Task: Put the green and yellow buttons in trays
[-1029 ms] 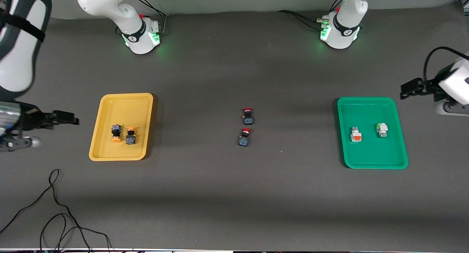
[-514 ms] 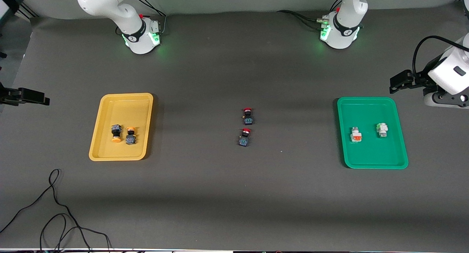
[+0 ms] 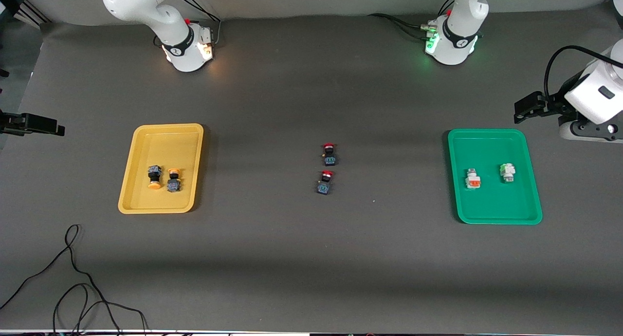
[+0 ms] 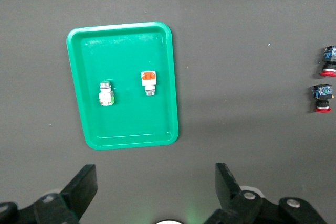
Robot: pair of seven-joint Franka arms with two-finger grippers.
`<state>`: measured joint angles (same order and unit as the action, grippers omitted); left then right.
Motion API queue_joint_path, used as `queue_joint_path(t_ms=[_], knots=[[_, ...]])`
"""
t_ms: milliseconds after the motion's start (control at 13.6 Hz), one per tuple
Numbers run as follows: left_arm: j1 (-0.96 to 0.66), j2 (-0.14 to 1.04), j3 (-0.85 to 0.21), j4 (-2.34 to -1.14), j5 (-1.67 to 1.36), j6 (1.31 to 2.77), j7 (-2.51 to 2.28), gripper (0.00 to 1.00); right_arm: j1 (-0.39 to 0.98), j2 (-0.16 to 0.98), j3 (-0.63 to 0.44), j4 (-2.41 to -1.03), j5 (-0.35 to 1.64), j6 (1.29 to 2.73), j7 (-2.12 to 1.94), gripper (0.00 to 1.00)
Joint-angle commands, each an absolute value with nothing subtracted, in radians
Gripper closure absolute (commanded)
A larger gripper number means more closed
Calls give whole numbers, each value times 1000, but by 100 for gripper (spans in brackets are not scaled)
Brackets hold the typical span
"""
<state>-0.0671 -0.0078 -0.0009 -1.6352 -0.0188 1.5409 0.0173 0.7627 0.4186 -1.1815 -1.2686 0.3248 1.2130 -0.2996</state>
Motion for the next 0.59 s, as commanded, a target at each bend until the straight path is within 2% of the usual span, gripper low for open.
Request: queue_joint_path(t_ms=[0, 147, 220, 367, 514], knots=[[-77, -29, 11, -1638, -26, 1516, 6, 0, 769, 400, -1170, -1273, 299, 1201, -273, 0], [-77, -29, 11, -1638, -26, 1516, 6, 0, 726, 379, -1120, -1272, 296, 1201, -273, 0], [-77, -28, 11, -1638, -26, 1516, 6, 0, 672, 356, -1058, -1272, 293, 1203, -273, 0], [-77, -28, 11, -1638, -22, 1516, 6, 0, 563, 303, -901, -1273, 229, 1209, -218, 0], [-77, -25, 11, -1637, -23, 1516, 8, 0, 421, 258, -691, -1272, 167, 1210, -163, 0]])
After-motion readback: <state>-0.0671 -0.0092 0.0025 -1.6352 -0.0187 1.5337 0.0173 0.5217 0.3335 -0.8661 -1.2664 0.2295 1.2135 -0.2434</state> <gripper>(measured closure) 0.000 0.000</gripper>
